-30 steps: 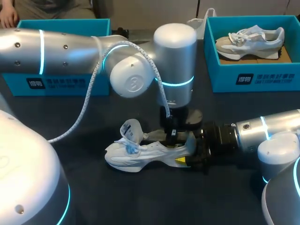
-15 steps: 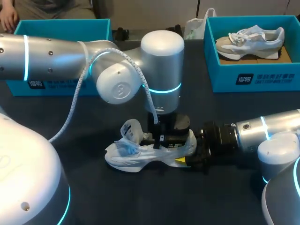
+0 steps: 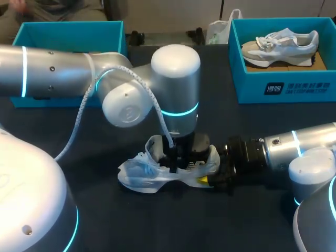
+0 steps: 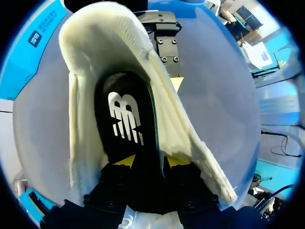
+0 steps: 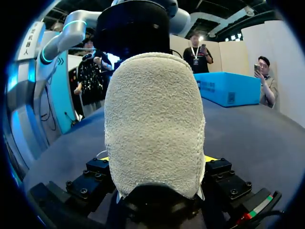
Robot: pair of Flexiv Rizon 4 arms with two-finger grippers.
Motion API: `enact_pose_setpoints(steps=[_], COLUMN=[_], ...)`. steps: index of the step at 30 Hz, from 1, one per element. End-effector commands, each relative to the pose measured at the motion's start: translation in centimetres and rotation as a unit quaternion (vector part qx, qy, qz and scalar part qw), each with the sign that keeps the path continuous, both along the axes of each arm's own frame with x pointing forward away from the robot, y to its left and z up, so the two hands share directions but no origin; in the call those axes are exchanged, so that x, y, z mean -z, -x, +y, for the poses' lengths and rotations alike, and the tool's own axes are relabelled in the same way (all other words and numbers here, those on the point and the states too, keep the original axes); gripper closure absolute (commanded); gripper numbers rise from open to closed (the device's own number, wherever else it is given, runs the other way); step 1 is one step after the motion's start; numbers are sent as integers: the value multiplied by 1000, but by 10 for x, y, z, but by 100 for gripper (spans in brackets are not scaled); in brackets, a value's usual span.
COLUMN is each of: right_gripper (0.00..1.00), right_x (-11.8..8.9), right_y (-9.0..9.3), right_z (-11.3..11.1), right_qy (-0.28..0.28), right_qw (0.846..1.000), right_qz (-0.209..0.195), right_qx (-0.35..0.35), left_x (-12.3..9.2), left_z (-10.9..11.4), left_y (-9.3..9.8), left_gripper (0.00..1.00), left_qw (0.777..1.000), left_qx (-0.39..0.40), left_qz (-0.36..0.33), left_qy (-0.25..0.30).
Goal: Take the shoe out of the shoebox, open the shoe tongue, remove and reinsert the insole, then place the shoe into the shoebox
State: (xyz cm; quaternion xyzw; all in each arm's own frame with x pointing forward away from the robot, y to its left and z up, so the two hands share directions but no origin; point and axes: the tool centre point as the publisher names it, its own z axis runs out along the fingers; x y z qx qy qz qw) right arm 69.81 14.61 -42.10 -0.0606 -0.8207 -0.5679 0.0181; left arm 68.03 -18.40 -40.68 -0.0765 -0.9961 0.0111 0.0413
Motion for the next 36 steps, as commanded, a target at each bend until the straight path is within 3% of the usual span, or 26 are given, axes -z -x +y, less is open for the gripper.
enact_pose_setpoints(steps=[1,8,21,36], right_gripper=[100,100,100,100], right_x=[-1,-1,-1,-1], right_y=[0,0,0,0], right_z=[2,2,2,2], right_qy=[2,2,2,2], right_qw=[1000,1000,1000,1000], right_qz=[1,1,1,1], right_qx=[0,0,0,0], left_x=[11,22,20,22], left_z=[-1,-2,-10,-6], left_y=[5,3,-29,-34], left_gripper=[62,58,68,65], left_qw=[1000,997,995,994], left_qx=[-2,-11,-46,-47], left_qz=[-17,-72,-92,-96], left_qy=[0,5,1,-5])
